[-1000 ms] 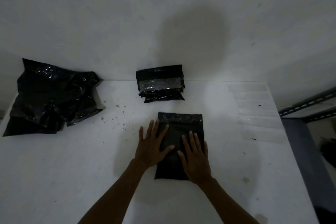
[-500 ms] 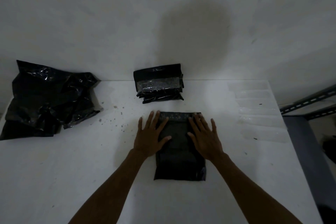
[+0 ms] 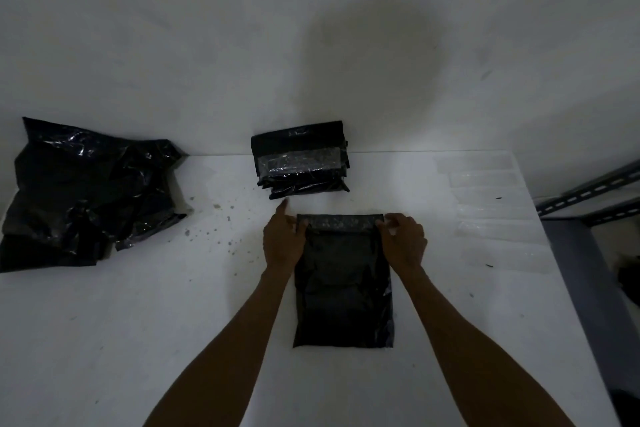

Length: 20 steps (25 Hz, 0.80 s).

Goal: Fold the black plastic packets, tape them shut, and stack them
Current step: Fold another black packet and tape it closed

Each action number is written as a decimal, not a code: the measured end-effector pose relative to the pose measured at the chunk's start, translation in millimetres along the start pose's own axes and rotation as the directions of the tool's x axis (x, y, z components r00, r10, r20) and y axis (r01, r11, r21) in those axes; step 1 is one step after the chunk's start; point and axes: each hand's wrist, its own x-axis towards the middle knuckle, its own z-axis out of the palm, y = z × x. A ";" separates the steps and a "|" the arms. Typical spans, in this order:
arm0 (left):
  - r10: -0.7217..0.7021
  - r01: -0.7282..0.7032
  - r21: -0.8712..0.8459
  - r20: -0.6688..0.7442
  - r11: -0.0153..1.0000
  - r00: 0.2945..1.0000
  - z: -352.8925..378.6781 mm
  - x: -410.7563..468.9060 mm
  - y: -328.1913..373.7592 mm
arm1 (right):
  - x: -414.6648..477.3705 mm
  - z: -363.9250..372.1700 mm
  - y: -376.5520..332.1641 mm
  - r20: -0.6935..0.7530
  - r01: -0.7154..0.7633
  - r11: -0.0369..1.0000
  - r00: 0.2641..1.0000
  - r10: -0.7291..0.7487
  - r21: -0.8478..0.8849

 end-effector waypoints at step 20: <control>0.170 -0.103 -0.411 0.129 0.906 0.977 -28.8 11.7 -20.1 | 2.8 -31.1 17.7 -0.040 0.222 0.882 0.973 -0.226 0.415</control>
